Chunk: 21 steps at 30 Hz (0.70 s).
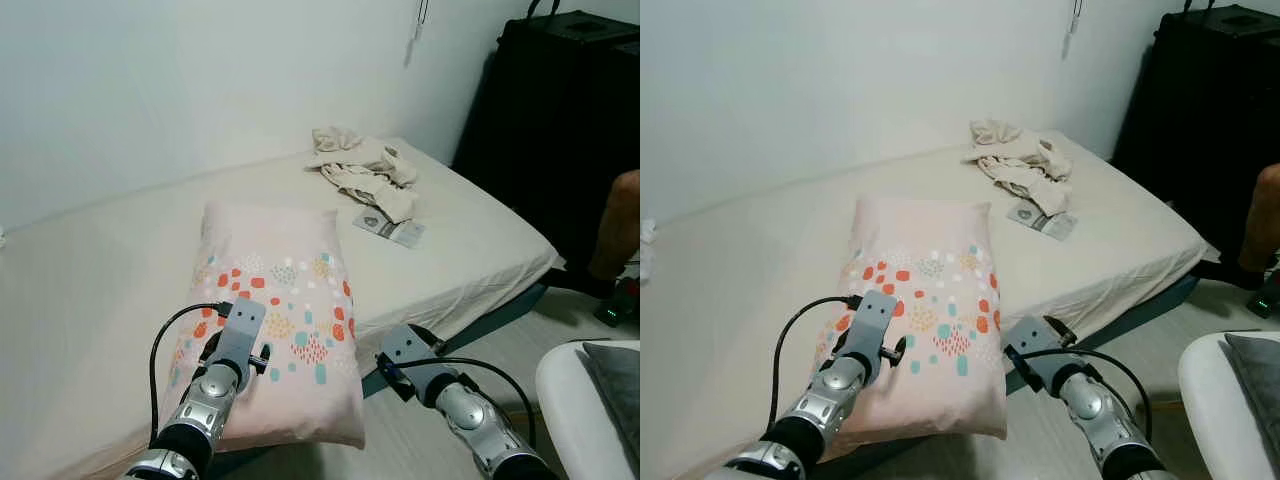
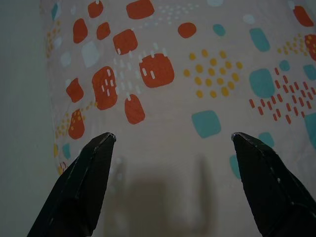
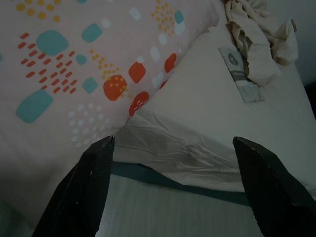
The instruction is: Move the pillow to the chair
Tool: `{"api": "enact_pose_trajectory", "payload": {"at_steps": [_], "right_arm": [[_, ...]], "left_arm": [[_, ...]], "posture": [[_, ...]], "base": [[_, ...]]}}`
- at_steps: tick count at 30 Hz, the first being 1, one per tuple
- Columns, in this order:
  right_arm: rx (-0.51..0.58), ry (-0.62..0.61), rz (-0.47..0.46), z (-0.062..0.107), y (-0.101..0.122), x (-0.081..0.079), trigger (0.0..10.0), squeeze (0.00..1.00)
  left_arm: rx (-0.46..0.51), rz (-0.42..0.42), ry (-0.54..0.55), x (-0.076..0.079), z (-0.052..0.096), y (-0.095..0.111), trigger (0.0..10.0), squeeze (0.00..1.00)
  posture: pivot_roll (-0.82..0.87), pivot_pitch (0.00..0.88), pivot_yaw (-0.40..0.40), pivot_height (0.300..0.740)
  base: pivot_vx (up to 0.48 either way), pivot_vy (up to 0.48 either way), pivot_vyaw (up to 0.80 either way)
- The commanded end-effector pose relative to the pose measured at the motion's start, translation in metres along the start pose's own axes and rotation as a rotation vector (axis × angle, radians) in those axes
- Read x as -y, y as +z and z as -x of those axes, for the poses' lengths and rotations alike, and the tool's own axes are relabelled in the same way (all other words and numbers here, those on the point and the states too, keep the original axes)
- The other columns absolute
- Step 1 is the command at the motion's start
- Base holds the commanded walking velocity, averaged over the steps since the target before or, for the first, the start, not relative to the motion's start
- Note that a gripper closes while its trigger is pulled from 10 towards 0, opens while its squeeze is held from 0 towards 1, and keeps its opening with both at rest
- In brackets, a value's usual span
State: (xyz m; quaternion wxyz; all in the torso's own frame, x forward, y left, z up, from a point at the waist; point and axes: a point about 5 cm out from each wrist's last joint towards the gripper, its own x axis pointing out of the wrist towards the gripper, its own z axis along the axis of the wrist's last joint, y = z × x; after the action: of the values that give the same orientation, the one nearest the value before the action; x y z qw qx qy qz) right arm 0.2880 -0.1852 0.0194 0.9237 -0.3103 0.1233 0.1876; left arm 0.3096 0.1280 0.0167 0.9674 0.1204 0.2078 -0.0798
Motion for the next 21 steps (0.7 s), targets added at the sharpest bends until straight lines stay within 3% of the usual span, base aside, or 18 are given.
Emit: {"api": "enact_pose_trajectory", "payload": {"at_steps": [1,21], "right_arm": [[-0.011,0.0,-0.012,0.0023,-0.0039,-0.0011,10.0,0.0],[-0.012,0.002,-0.011,0.0017,-0.0031,-0.0011,10.0,0.0]], "left_arm": [[-0.028,-0.002,-0.006,0.0025,0.001,-0.0062,10.0,0.0],[-0.028,-0.002,-0.006,0.0017,0.0008,-0.0058,10.0,0.0]], "posture": [[-0.14,0.066,0.013,0.74],[-0.13,0.072,0.015,0.74]], "base": [[0.0,0.0,0.0],[0.0,0.0,0.0]]}}
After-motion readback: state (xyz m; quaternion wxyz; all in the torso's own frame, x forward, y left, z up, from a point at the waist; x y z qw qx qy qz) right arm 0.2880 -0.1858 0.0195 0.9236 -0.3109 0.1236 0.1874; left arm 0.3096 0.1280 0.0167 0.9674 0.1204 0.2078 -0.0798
